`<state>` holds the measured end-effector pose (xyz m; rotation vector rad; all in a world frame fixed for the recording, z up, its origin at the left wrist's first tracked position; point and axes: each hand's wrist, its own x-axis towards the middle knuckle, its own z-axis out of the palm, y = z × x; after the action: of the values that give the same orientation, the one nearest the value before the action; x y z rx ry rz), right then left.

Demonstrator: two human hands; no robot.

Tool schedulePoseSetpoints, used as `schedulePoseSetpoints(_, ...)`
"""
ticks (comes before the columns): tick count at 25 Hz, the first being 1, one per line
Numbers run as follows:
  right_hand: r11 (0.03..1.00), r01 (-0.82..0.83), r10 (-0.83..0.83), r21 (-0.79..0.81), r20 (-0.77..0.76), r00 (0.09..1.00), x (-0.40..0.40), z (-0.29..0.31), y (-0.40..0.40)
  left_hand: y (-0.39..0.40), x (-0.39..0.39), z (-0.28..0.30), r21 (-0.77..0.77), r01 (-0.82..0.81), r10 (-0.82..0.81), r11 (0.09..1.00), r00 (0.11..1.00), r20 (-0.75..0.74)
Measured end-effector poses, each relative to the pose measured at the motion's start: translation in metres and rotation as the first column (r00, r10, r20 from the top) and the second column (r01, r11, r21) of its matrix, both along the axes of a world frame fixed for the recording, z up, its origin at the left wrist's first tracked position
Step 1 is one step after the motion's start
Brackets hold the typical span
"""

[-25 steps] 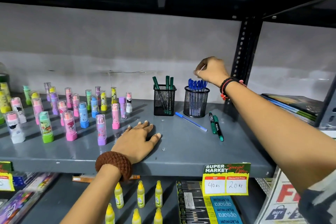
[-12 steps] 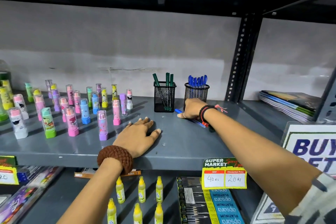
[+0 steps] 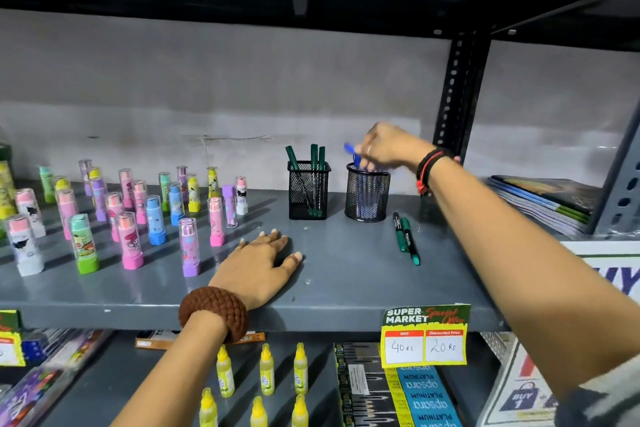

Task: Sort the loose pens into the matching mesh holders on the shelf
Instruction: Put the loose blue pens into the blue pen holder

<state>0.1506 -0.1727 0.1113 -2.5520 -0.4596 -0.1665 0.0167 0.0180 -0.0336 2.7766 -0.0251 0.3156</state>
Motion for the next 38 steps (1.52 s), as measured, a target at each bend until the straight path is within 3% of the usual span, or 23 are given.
schedulePoseSetpoints(3,0.945,0.048,-0.103,0.325,0.157,0.982,0.016,0.022,-0.012,0.000,0.000,0.000,-0.007,-0.001,0.001,1.000,1.000,-0.005)
schedulePoseSetpoints(7,0.917,0.018,-0.149,0.398,0.301,0.942,0.038,0.013,-0.013,0.001,0.001,0.000,-0.010,0.003,-0.003,1.000,1.000,-0.003)
schedulePoseSetpoints(12,0.958,-0.055,-0.087,0.283,0.465,0.881,0.051,-0.012,-0.004,0.002,0.001,-0.001,-0.008,-0.002,0.002,1.000,1.000,0.006)
schedulePoseSetpoints(16,0.972,-0.026,-0.075,0.232,0.414,0.907,0.062,-0.025,0.002,0.001,0.000,0.000,-0.013,-0.005,0.005,1.000,1.000,0.014)
schedulePoseSetpoints(20,0.996,0.031,-0.054,0.079,0.311,0.949,0.070,-0.035,0.005,0.001,0.001,0.000,-0.015,-0.008,0.008,1.000,1.000,0.016)
schedulePoseSetpoints(27,0.997,0.073,-0.068,-0.008,0.292,0.954,0.075,-0.035,0.003,0.001,0.000,0.001,-0.014,-0.008,0.008,1.000,1.000,0.013)
schedulePoseSetpoints(33,0.973,0.206,-0.143,-0.108,0.417,0.897,0.050,0.001,-0.013,0.000,-0.001,0.002,-0.015,-0.006,0.006,1.000,1.000,0.002)
schedulePoseSetpoints(35,0.939,0.214,-0.111,-0.270,0.350,0.930,0.036,0.013,-0.022,-0.001,-0.002,0.002,-0.012,-0.007,0.007,1.000,1.000,-0.007)
schedulePoseSetpoints(38,0.879,0.108,-0.103,-0.464,0.035,0.994,0.012,0.014,-0.033,-0.002,-0.002,0.003,-0.009,-0.011,0.011,1.000,1.000,-0.012)
